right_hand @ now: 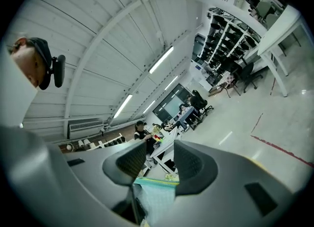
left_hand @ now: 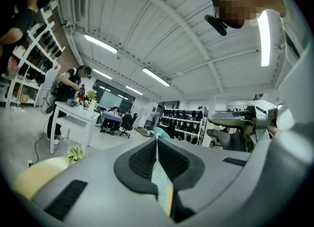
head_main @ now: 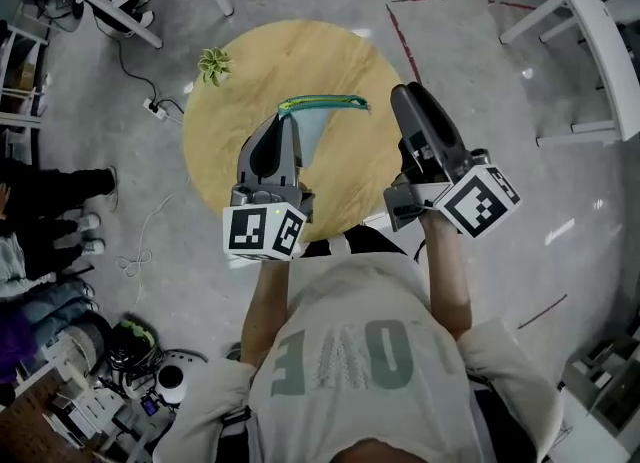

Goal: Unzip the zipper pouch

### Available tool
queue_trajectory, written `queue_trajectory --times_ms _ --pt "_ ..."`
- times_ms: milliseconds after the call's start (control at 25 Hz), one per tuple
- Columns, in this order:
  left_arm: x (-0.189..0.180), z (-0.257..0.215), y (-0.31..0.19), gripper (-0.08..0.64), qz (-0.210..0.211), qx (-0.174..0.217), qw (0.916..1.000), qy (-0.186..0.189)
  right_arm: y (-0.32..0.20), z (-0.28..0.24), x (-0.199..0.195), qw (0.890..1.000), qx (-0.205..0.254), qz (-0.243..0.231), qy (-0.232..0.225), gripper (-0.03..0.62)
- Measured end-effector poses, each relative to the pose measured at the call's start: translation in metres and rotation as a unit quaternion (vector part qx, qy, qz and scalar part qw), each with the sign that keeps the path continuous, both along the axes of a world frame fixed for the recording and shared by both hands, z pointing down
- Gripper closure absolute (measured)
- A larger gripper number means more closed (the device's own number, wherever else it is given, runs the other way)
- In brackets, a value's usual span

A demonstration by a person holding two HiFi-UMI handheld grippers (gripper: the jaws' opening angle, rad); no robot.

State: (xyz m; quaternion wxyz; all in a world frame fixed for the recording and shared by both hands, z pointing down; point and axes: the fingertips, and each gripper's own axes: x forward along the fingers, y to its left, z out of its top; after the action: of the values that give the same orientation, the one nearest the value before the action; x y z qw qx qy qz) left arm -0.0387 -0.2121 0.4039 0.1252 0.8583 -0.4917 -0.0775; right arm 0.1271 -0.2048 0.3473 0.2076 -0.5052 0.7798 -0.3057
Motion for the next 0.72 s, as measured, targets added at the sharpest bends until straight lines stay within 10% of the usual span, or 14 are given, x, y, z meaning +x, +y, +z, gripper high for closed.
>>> queue_trajectory --times_ms 720 --pt "-0.107 0.160 -0.023 0.532 -0.142 -0.196 0.9664 0.085 -0.014 0.036 -0.022 0.998 -0.052 -0.022 0.020 0.425"
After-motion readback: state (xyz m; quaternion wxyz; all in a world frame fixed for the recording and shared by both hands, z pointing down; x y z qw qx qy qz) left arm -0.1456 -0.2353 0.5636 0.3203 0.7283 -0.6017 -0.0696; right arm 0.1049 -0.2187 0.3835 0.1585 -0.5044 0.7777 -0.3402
